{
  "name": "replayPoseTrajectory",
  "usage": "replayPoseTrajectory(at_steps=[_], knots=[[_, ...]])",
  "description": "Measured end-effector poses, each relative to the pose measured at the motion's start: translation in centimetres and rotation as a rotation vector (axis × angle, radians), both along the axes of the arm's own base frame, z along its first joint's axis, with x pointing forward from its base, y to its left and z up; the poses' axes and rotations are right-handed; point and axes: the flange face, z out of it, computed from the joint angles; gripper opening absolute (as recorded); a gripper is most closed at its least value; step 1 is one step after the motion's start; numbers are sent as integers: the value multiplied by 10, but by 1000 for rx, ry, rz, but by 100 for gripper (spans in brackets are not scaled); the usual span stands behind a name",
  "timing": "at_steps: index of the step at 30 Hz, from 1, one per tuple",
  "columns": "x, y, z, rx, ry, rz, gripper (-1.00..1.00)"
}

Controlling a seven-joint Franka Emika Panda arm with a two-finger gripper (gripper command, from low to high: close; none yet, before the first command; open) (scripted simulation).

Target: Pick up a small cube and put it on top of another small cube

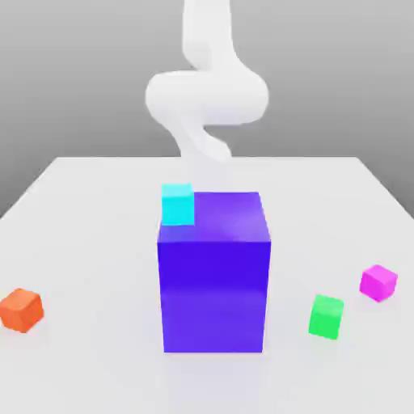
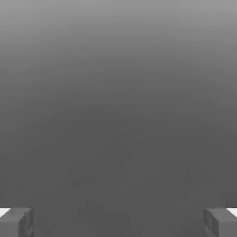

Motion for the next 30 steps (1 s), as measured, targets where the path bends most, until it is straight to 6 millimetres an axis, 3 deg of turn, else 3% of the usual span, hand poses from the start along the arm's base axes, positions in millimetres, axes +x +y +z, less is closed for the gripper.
replayPoseTrajectory(at_steps=[4,9,14,17,18,22,24,29,30], knots=[[33,72,-86,-28,128,89,0],[33,158,-196,-73,279,204,0],[-8,230,-305,-125,426,326,0],[-50,264,-366,-160,515,401,0],[-72,279,-386,-177,544,446,0],[-142,299,-457,-223,663,533,0],[-153,301,-479,-226,685,543,0],[-158,301,-530,-228,693,547,0],[-158,300,-535,-229,693,547,-100]])
